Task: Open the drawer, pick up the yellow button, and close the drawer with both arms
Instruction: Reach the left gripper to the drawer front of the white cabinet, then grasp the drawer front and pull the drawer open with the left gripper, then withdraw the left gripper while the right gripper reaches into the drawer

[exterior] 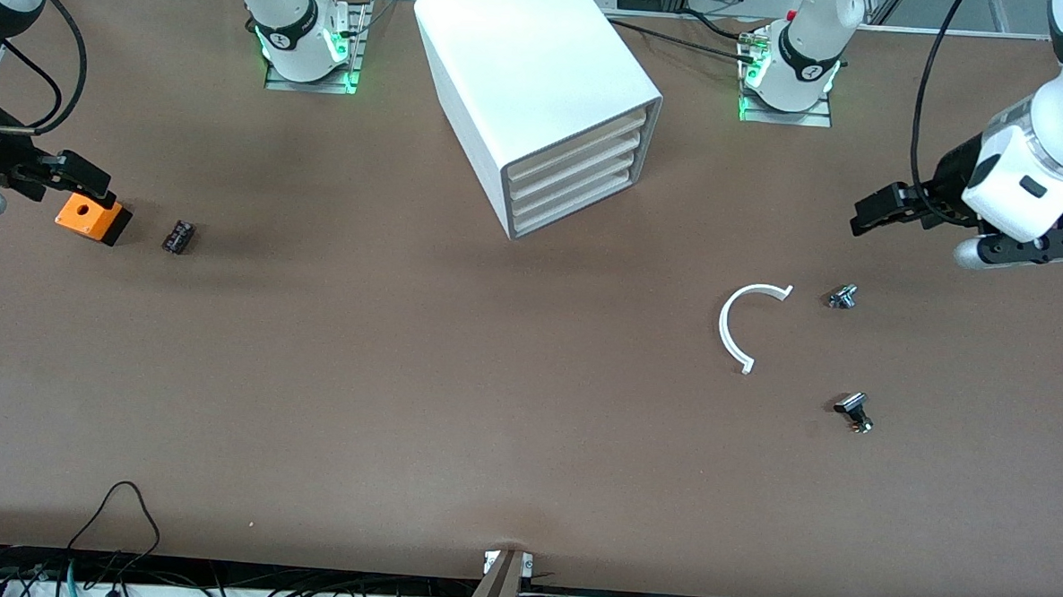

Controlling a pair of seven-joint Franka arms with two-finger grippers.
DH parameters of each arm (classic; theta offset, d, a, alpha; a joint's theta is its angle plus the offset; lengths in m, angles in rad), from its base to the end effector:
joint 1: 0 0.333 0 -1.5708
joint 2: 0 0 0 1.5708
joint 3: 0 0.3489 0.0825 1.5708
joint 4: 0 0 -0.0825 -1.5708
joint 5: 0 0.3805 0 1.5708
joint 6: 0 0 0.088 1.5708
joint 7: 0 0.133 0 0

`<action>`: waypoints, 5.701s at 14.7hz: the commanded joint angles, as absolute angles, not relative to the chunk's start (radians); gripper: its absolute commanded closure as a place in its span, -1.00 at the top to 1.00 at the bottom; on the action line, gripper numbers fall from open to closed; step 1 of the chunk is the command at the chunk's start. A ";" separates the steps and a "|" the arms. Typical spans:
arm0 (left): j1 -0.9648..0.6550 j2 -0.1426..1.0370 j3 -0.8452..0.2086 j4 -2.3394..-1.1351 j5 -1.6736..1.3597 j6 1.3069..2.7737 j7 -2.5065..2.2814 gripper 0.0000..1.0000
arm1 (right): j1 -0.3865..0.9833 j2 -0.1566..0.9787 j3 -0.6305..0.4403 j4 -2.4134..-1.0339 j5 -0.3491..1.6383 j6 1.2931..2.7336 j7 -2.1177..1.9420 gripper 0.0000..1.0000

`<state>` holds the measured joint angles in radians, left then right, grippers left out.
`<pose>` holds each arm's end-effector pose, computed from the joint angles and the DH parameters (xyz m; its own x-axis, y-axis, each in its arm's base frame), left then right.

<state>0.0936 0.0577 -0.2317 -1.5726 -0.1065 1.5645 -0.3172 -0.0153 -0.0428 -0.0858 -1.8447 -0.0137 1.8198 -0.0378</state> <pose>0.5591 -0.0883 0.5996 0.9796 0.1754 -0.0982 0.1845 -0.9784 0.0933 0.5442 -0.0574 0.5468 0.9981 -0.0599 0.0174 -0.0600 -0.9981 0.0103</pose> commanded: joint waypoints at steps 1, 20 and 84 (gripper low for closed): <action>0.095 0.063 -0.238 -1.540 -0.117 1.539 -0.324 1.00 | -0.028 -0.035 -0.078 -1.829 -0.021 1.804 -0.043 1.00; 0.034 0.285 -0.550 -1.971 -0.637 1.791 -0.249 1.00 | -0.023 -0.035 -0.071 -1.825 -0.015 1.801 -0.044 1.00; 0.163 0.025 -0.181 -1.706 -0.059 1.748 0.193 1.00 | 0.748 0.598 -0.028 -1.144 0.117 2.015 -0.172 1.00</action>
<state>0.1807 0.0397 -0.2005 -1.7642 -0.1756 1.8233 0.2096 0.6751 0.5269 -0.0131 -1.2396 0.1178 1.9903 -0.1268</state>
